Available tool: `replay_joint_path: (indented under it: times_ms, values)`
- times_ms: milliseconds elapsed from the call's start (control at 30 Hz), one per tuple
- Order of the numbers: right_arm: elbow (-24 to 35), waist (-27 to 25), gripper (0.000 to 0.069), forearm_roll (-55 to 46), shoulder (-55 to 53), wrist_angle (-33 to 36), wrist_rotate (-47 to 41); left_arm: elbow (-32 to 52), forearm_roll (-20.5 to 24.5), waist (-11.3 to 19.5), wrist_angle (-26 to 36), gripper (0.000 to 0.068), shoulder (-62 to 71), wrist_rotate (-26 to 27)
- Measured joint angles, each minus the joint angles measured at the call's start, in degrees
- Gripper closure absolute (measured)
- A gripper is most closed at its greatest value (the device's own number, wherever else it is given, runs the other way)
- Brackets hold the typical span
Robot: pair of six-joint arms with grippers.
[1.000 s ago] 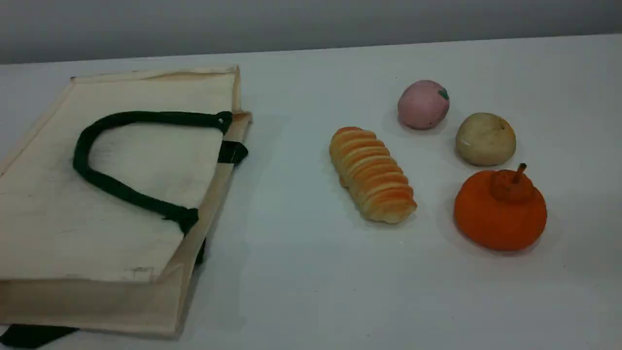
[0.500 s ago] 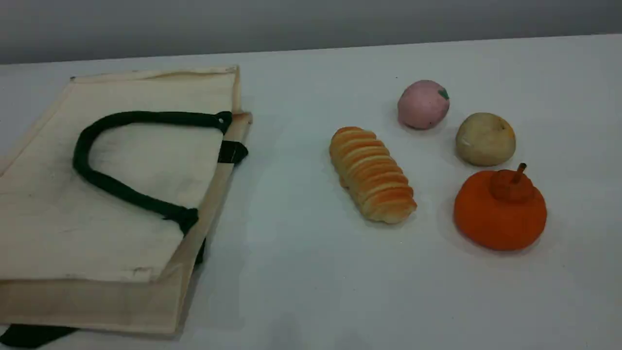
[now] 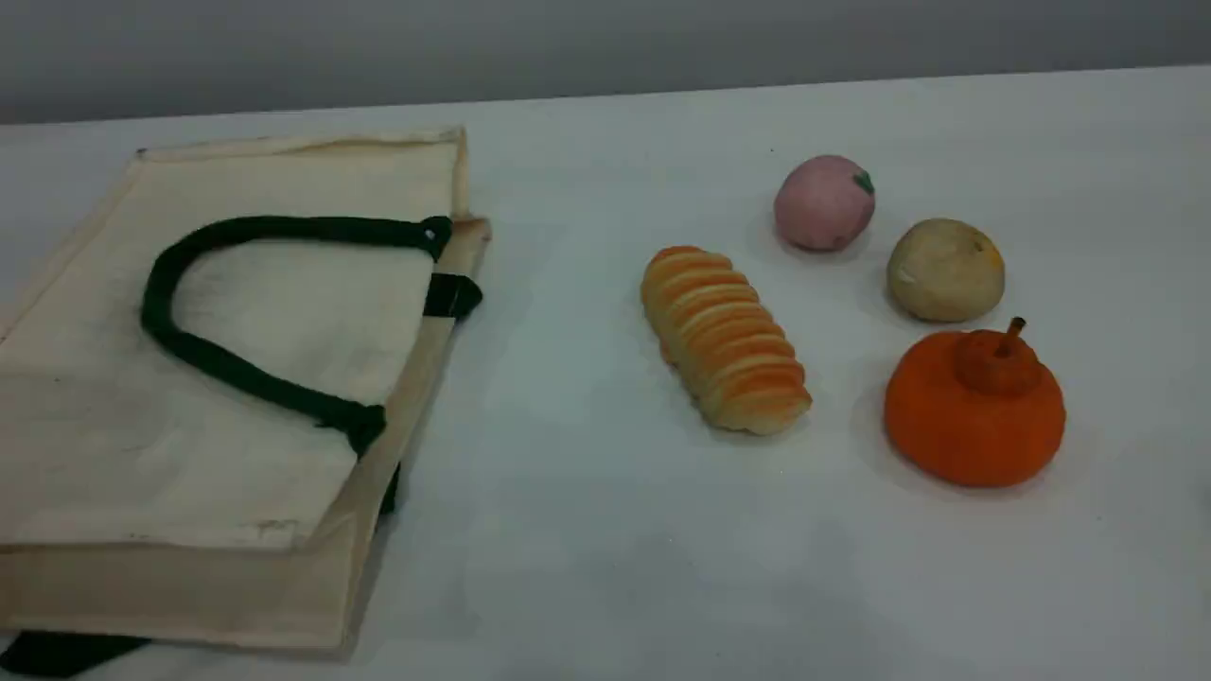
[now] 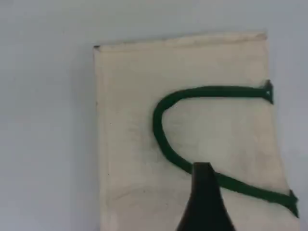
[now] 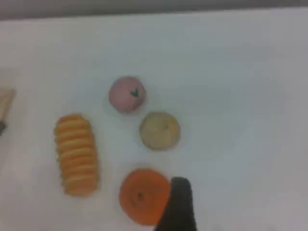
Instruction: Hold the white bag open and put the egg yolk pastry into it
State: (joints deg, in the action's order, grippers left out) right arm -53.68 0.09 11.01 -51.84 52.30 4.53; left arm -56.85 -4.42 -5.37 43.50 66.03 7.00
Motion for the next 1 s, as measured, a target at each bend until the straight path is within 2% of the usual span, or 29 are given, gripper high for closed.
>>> replay_joint_path:
  times_ms: [533,733,1000]
  values:
    - [0.1,0.0,0.0114,0.2,-4.3,-2.1,0.0,0.1,0.0,0.0,-7.7,0.023,24.5,-0.7]
    - [0.1,0.0,0.0114,0.7,-4.2,-2.1,0.0,0.1,0.2,0.0,-11.1,0.023,31.5,-3.5]
    - [0.1,0.0,0.0114,0.7,-4.2,-1.7,0.0,0.1,3.4,0.0,-15.4,0.023,39.2,-6.6]
